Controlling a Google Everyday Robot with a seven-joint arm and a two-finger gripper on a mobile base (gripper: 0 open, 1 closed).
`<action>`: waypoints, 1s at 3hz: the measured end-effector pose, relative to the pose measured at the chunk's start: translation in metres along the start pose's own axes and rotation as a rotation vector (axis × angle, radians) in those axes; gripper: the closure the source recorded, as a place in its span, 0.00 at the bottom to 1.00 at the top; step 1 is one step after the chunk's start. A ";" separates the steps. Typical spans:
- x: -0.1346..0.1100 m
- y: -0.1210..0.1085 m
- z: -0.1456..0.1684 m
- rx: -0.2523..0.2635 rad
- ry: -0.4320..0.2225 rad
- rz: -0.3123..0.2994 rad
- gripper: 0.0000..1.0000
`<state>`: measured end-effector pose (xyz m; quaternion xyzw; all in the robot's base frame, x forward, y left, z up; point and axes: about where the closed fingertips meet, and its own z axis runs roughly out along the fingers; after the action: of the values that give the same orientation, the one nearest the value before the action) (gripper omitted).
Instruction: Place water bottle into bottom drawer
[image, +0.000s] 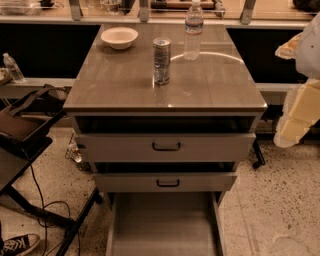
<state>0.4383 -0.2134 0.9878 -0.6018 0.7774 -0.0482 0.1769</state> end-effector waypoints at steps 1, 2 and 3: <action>0.000 0.000 0.000 0.000 0.000 0.000 0.00; 0.007 -0.016 0.015 0.062 -0.097 0.078 0.00; 0.013 -0.033 0.032 0.123 -0.245 0.189 0.00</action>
Offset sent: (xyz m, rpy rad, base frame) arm 0.0618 -0.0223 -0.0116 0.2821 -0.2680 -0.1482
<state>0.4762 -0.2308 0.9648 -0.5156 0.7986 -0.0050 0.3104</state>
